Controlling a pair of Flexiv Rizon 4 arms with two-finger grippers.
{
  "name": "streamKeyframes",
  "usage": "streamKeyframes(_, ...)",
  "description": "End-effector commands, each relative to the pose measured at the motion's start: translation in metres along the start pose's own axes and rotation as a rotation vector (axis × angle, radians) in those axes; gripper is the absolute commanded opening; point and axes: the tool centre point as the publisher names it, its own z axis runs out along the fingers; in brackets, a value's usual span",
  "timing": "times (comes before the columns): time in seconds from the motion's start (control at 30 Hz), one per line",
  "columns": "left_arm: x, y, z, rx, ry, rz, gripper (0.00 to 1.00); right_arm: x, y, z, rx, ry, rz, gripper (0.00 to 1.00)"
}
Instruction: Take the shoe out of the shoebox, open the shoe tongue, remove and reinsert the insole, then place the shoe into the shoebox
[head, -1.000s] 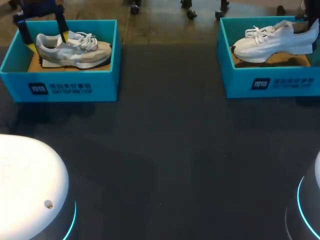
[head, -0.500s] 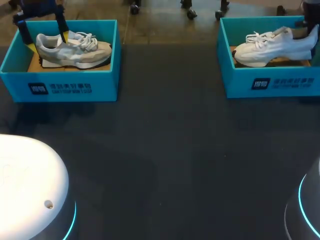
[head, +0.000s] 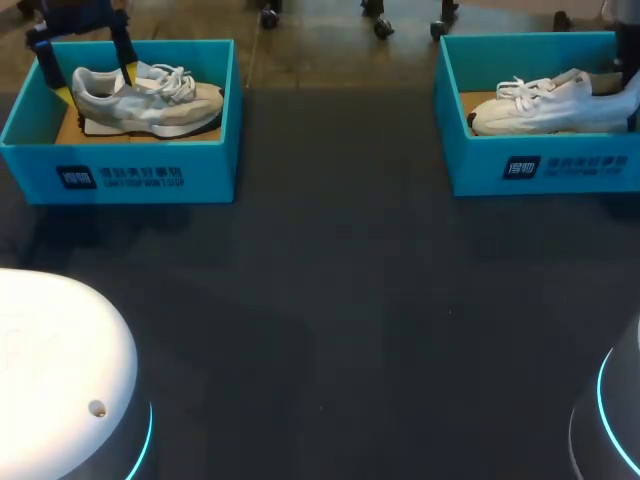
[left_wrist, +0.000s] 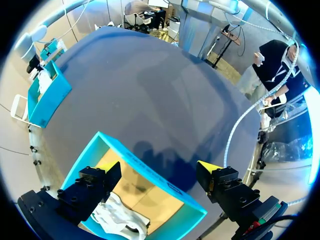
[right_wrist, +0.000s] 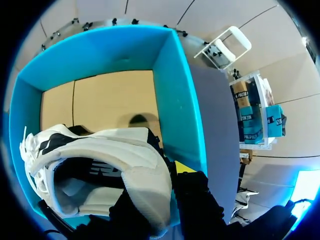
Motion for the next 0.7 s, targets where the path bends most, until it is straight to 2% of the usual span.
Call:
streamKeyframes(0.03,0.0,0.0,0.0,-0.002,0.002,0.0,1.0,0.002,-0.013,-0.003,-0.051,0.019,-0.015,0.0)
streamKeyframes(0.47,0.0,0.0,0.0,-0.002,0.002,0.0,1.0,0.005,-0.013,-0.002,-0.042,0.013,-0.026,0.0)
streamKeyframes(0.7,0.0,0.0,0.0,-0.002,0.002,0.0,1.0,0.015,-0.026,0.01,-0.013,0.007,0.001,0.0)
